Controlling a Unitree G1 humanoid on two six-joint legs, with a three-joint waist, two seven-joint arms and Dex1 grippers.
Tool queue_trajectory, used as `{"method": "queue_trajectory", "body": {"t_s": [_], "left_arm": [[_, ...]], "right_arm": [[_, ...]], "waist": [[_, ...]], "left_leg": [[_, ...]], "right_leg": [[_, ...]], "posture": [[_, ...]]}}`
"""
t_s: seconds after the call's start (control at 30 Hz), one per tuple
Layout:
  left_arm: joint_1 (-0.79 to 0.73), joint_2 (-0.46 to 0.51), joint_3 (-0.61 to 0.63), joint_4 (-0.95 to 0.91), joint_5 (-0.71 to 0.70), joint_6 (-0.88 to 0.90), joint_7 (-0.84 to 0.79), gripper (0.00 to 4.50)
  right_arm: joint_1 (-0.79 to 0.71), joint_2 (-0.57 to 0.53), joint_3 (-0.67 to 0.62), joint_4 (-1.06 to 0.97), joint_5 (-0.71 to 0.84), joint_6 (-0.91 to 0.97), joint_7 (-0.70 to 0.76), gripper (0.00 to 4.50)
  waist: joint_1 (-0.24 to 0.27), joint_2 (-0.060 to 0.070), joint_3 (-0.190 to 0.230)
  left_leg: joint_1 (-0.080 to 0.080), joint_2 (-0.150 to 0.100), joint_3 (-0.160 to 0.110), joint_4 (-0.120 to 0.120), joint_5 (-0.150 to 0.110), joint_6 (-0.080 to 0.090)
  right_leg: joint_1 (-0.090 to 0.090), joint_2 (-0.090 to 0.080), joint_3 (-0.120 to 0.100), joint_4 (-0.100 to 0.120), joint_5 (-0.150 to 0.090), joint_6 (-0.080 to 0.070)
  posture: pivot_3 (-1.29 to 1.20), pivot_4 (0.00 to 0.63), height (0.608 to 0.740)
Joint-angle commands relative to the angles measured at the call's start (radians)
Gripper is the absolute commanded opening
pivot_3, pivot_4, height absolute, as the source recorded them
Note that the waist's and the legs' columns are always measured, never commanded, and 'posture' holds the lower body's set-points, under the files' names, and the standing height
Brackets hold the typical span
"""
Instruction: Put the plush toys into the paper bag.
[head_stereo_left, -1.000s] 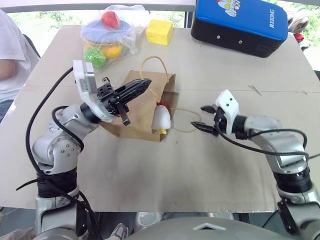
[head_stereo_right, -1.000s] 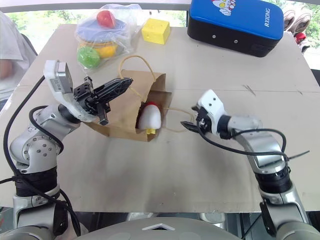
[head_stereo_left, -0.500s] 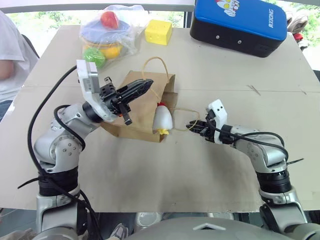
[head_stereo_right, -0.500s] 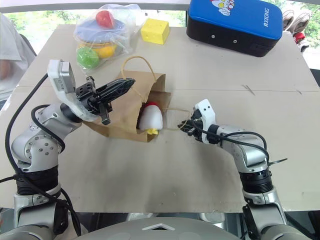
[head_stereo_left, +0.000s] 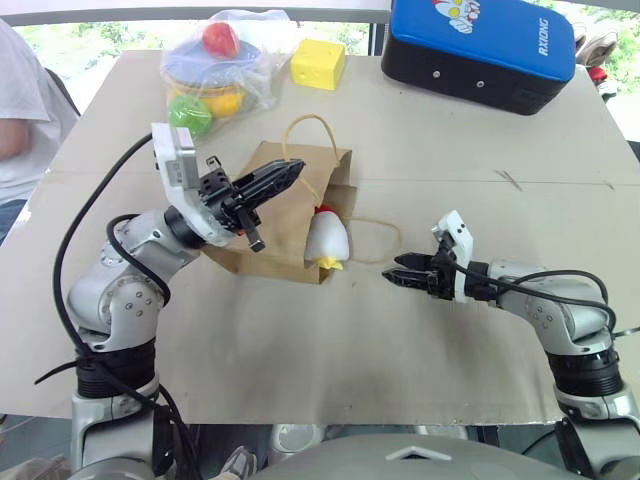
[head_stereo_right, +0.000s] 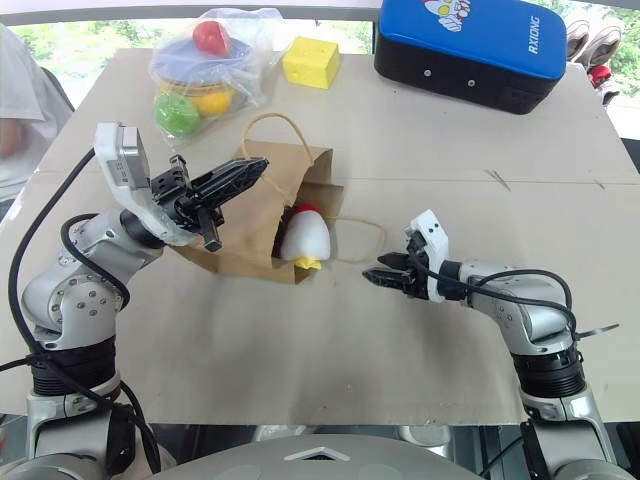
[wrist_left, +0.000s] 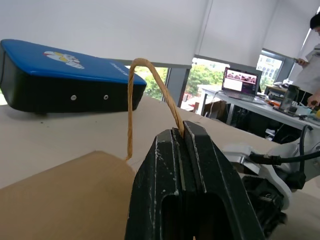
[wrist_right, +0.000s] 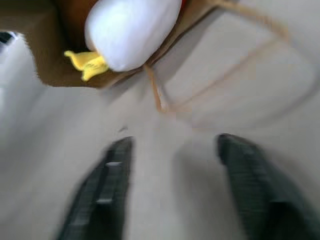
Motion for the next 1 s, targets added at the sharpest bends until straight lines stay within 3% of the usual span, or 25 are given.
{"method": "queue_trajectory", "body": {"t_s": [0.03, 0.17, 0.2, 0.4, 0.47, 0.57, 0.67, 0.73, 0.9, 1.0], "left_arm": [[-0.016, -0.002, 0.010, -0.035, 0.000, -0.016, 0.012, 0.00], [-0.028, -0.005, -0.001, -0.037, -0.001, -0.012, 0.022, 0.00], [-0.029, -0.005, -0.002, -0.038, -0.002, -0.011, 0.024, 0.00], [-0.027, -0.005, 0.001, -0.051, -0.009, -0.008, 0.043, 0.00], [-0.032, -0.012, 0.009, -0.050, -0.024, -0.004, 0.058, 0.00], [-0.049, -0.003, 0.043, -0.025, -0.073, 0.023, 0.068, 0.00], [-0.097, 0.059, 0.112, 0.083, -0.168, 0.107, 0.034, 0.00], [-0.145, 0.093, 0.139, 0.196, -0.157, 0.109, 0.004, 0.00], [-0.310, 0.118, 0.137, 0.413, -0.079, 0.052, -0.051, 0.00], [-0.339, 0.116, 0.098, 0.446, -0.024, 0.028, -0.113, 0.00]], "right_arm": [[-0.033, 0.058, -0.037, -0.027, 0.061, 0.040, -0.063, 3.15], [-0.072, 0.134, -0.035, 0.053, 0.032, 0.017, -0.145, 3.15], [-0.079, 0.149, -0.045, 0.062, 0.043, 0.017, -0.154, 2.92], [-0.081, 0.154, -0.063, 0.047, 0.080, 0.016, -0.150, 0.57], [-0.081, 0.158, -0.112, 0.003, 0.142, 0.006, -0.128, 0.01], [-0.098, 0.166, -0.209, -0.098, 0.340, 0.036, -0.105, 0.01], [-0.189, 0.153, -0.288, -0.177, 0.671, 0.053, -0.196, 0.01], [-0.255, 0.121, -0.295, -0.194, 0.820, 0.032, -0.267, 0.01], [-0.359, 0.014, -0.273, -0.188, 1.005, -0.035, -0.384, 0.01], [-0.375, -0.039, -0.256, -0.198, 1.015, -0.064, -0.402, 0.01]], "waist": [[0.000, 0.000, 0.000], [0.003, 0.000, 0.000], [0.003, 0.000, 0.000], [0.004, 0.000, 0.000], [0.004, 0.000, 0.000], [0.005, 0.000, 0.000], [-0.003, 0.000, 0.001], [-0.007, 0.001, 0.001], [-0.005, 0.000, 0.001], [-0.003, -0.001, 0.001]], "left_leg": [[0.000, 0.000, 0.000, 0.000, 0.000, 0.000], [0.000, 0.000, 0.000, 0.000, 0.000, 0.000], [0.000, 0.000, 0.000, 0.000, 0.000, 0.000], [-0.001, 0.000, 0.000, 0.000, 0.000, 0.000], [-0.001, 0.000, 0.000, 0.000, 0.000, 0.000], [-0.001, 0.000, -0.001, 0.000, 0.000, 0.000], [-0.001, 0.000, -0.001, 0.000, 0.000, 0.000], [0.000, 0.001, -0.001, 0.000, 0.000, 0.000], [-0.001, 0.000, -0.001, 0.000, 0.000, 0.000], [-0.002, 0.000, -0.001, 0.000, 0.000, 0.000]], "right_leg": [[0.000, 0.000, 0.000, 0.000, 0.000, 0.000], [0.000, 0.000, 0.000, 0.000, 0.000, 0.000], [0.000, 0.000, 0.000, 0.000, 0.000, 0.000], [0.000, 0.000, 0.000, 0.000, 0.000, 0.000], [0.000, 0.000, 0.000, 0.000, 0.000, 0.000], [0.000, 0.000, -0.001, 0.000, 0.000, 0.000], [0.000, 0.000, -0.001, 0.000, 0.000, 0.000], [0.000, 0.001, -0.001, 0.001, 0.000, 0.000], [0.000, 0.000, -0.002, 0.000, 0.000, 0.000], [0.000, 0.000, -0.001, -0.002, 0.000, 0.000]], "posture": [[0.00, 0.150, 0.740], [0.00, 0.150, 0.740], [0.00, 0.150, 0.740], [0.00, 0.150, 0.740], [0.00, 0.150, 0.740], [0.00, 0.150, 0.740], [0.00, 0.150, 0.740], [0.00, 0.150, 0.740], [0.00, 0.150, 0.740], [0.00, 0.150, 0.740]]}}
